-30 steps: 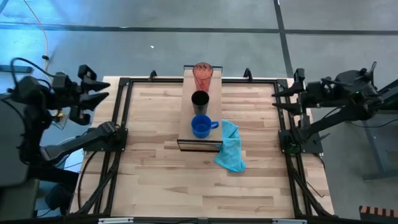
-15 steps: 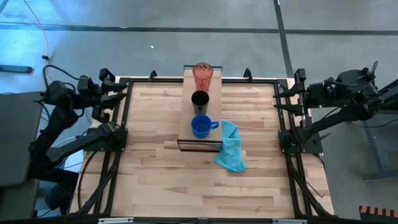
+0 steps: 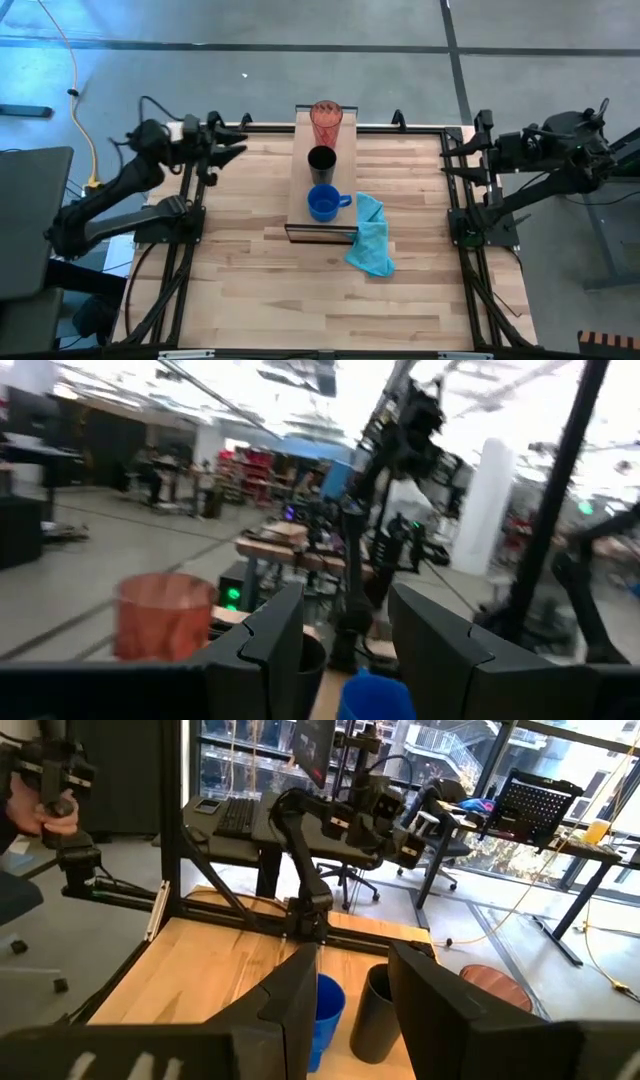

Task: Stack small to large cups/mugs on shelf
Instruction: Return to Home Position

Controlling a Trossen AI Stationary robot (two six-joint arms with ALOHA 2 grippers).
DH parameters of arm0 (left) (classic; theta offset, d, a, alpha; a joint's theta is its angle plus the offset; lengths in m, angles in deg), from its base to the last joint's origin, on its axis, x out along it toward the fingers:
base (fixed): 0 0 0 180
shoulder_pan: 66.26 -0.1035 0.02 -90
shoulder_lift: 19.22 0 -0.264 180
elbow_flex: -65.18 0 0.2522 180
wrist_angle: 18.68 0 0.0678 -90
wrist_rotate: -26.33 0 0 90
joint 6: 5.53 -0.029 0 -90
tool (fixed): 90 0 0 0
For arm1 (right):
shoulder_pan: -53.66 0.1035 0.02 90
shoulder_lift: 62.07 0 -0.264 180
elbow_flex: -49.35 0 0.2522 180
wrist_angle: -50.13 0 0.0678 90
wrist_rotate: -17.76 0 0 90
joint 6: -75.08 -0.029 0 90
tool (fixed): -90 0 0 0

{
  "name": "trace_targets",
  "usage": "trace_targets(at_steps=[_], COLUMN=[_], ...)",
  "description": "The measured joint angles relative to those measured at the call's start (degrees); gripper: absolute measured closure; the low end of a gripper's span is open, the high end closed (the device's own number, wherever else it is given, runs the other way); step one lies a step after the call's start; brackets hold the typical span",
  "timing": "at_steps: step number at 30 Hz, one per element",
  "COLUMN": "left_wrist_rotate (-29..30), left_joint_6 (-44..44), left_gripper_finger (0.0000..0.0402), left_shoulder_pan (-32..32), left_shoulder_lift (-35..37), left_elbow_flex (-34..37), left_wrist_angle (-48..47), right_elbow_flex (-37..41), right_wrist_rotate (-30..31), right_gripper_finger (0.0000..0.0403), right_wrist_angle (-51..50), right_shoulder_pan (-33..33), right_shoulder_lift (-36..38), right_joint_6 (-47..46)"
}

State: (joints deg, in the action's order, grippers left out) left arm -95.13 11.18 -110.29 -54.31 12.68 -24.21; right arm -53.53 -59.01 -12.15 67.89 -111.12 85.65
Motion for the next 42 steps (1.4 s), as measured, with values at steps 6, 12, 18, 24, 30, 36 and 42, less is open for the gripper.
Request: trace_targets(at_steps=[6,12,18,24,30,36,42], left_wrist_rotate=[0.66,4.55,10.79,24.64,30.84,31.25,34.35], left_joint_6=[-5.86,-7.47,-4.71,-1.85,-1.25,-2.16,-3.56], left_gripper_finger=[0.0263,0.0263,0.0263,0.0263,0.0263,0.0263,0.0263], left_shoulder_pan=[5.79,7.34,7.64,13.01,17.47,22.85,27.95], left_shoulder_lift=[-5.15,-4.61,-4.48,-6.27,-11.30,-18.99,-23.25], left_elbow_flex=[0.00,0.00,3.05,12.76,14.69,13.18,10.98], left_wrist_angle=[2.19,1.75,7.05,28.87,32.58,39.53,40.45], right_elbow_flex=[0.91,16.93,35.80,46.72,47.84,47.19,47.19], right_wrist_rotate=[-0.81,-3.32,-2.67,-0.07,0.13,-0.25,-4.53], right_gripper_finger=[0.0284,0.0284,0.0284,0.0284,0.0284,0.0284,0.0284], right_wrist_angle=[-3.07,9.72,25.58,34.60,35.84,35.25,34.13], right_shoulder_pan=[0.01,0.01,0.01,0.01,0.01,0.01,0.01], right_shoulder_lift=[0.72,11.45,25.53,34.08,36.69,36.66,36.34], right_joint_6=[-1.55,-2.17,-1.85,-1.68,-1.31,1.05,1.26])
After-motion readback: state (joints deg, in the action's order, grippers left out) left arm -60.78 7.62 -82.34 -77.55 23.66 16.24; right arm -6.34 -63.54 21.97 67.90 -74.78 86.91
